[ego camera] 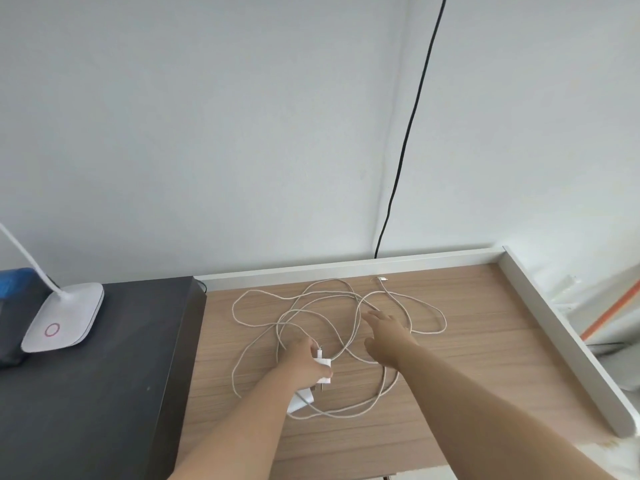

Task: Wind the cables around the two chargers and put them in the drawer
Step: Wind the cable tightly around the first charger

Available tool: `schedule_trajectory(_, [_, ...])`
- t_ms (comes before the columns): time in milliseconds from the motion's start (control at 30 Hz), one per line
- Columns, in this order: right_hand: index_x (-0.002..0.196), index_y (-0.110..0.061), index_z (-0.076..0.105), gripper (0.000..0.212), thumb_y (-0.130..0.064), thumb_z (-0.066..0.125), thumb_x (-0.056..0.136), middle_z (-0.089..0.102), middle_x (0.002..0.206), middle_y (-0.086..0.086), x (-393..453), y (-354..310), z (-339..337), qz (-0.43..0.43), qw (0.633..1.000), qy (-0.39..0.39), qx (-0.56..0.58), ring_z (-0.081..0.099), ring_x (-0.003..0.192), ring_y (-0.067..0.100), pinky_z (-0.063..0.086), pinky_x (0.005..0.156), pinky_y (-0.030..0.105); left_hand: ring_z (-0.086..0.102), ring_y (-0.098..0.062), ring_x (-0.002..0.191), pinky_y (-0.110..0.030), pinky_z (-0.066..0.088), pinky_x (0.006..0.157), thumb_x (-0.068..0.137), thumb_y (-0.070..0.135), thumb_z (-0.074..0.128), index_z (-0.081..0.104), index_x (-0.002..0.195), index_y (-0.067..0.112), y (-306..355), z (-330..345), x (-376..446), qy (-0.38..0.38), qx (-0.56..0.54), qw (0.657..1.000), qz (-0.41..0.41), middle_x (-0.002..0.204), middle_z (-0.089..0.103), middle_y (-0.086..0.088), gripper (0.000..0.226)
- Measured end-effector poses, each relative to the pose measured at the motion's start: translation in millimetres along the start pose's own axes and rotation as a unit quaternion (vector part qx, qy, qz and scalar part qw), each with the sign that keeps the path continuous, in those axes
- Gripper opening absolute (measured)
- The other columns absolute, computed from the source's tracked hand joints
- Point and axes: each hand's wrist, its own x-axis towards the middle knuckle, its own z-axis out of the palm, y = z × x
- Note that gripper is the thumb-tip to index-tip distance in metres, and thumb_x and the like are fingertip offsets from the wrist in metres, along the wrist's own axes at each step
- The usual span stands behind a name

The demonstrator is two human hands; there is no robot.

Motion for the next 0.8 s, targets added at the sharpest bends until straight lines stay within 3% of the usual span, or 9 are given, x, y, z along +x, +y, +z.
schedule_trajectory(133, [0.147, -0.032, 0.03, 0.06, -0.013, 0.042, 0.09, 0.026, 0.155, -0.005, 4, -7, 0, -0.015, 0.999, 0.01, 0.028, 0.028, 0.14, 0.023, 0.035, 0.109, 0.04, 0.06, -0.013, 0.094, -0.021, 0.052, 0.062, 0.07, 0.017, 0.075, 0.054, 0.116, 0.027, -4, 1, -2, 0.012, -0.033, 0.999, 0.031, 0.12, 0.051, 0.001, 0.052])
schedule_trajectory(233, [0.142, -0.038, 0.035, 0.06, -0.009, 0.042, 0.09, 0.04, 0.146, 0.0, 7, -14, -3, -0.028, 0.996, 0.024, 0.084, 0.052, 0.118, 0.023, 0.046, 0.092, 0.034, 0.061, -0.01, 0.082, -0.025, 0.054, 0.069, 0.077, 0.018, 0.073, 0.059, 0.116, 0.026, 4, -15, -12, -0.023, -0.115, 0.993, 0.033, 0.112, 0.058, 0.0, 0.042])
schedule_trajectory(333, [0.137, -0.043, 0.041, 0.057, -0.008, 0.046, 0.091, 0.054, 0.133, 0.001, 11, -24, -11, -0.053, 0.983, 0.046, 0.171, 0.056, 0.103, 0.017, 0.046, 0.092, 0.033, 0.055, -0.011, 0.072, -0.025, 0.045, 0.069, 0.081, 0.026, 0.07, 0.065, 0.111, 0.028, 19, -44, -27, -0.047, -0.172, 0.982, 0.059, 0.105, 0.063, 0.001, 0.031])
schedule_trajectory(467, [0.138, -0.045, 0.04, 0.061, -0.007, 0.05, 0.092, 0.045, 0.136, -0.008, 9, -45, -29, -0.105, 0.955, 0.04, 0.276, 0.049, 0.112, 0.013, 0.036, 0.092, 0.025, 0.059, -0.015, 0.09, -0.028, 0.044, 0.079, 0.081, 0.026, 0.072, 0.069, 0.113, 0.018, 36, -85, -64, -0.102, -0.2, 0.967, 0.12, 0.111, 0.07, -0.01, 0.033])
schedule_trajectory(567, [0.139, -0.053, 0.034, 0.076, -0.003, 0.057, 0.086, 0.029, 0.149, -0.007, 4, -69, -45, -0.176, 0.939, 0.028, 0.296, 0.04, 0.13, 0.015, 0.035, 0.103, 0.027, 0.061, -0.001, 0.083, -0.017, 0.045, 0.074, 0.092, 0.013, 0.063, 0.064, 0.121, 0.012, 47, -110, -99, -0.144, -0.208, 0.955, 0.158, 0.095, 0.073, 0.012, 0.029])
schedule_trajectory(600, [0.136, -0.058, 0.035, 0.08, -0.003, 0.059, 0.083, 0.025, 0.153, -0.006, 3, -77, -49, -0.2, 0.935, 0.024, 0.292, 0.034, 0.137, 0.015, 0.034, 0.108, 0.031, 0.059, -0.003, 0.084, -0.02, 0.042, 0.074, 0.092, 0.017, 0.064, 0.064, 0.122, 0.014, 47, -116, -107, -0.15, -0.207, 0.952, 0.17, 0.096, 0.072, 0.016, 0.03])
schedule_trajectory(700, [0.123, -0.061, 0.049, 0.069, -0.01, 0.063, 0.078, 0.021, 0.156, -0.011, -8, -106, -59, -0.242, 0.927, -0.026, 0.286, 0.025, 0.142, 0.009, 0.034, 0.11, 0.033, 0.05, -0.018, 0.097, -0.034, 0.034, 0.085, 0.084, 0.036, 0.072, 0.067, 0.118, 0.024, 48, -133, -126, -0.152, -0.182, 0.95, 0.204, 0.12, 0.061, 0.002, 0.037])
schedule_trajectory(767, [0.115, -0.044, 0.064, 0.044, -0.018, 0.062, 0.079, 0.04, 0.145, -0.014, -23, -121, -67, -0.26, 0.912, -0.073, 0.309, 0.03, 0.136, -0.003, 0.038, 0.098, 0.014, 0.06, -0.006, 0.093, -0.02, 0.042, 0.085, 0.09, 0.024, 0.066, 0.065, 0.121, 0.023, 50, -142, -135, -0.129, -0.179, 0.953, 0.21, 0.122, 0.065, -0.004, 0.031])
schedule_trajectory(800, [0.113, -0.03, 0.068, 0.033, -0.017, 0.06, 0.084, 0.053, 0.131, -0.013, -31, -128, -72, -0.268, 0.905, -0.093, 0.317, 0.039, 0.123, -0.013, 0.037, 0.083, 0.001, 0.064, -0.004, 0.095, -0.016, 0.046, 0.081, 0.093, 0.018, 0.062, 0.063, 0.124, 0.019, 52, -146, -139, -0.12, -0.187, 0.952, 0.212, 0.12, 0.068, -0.004, 0.031])
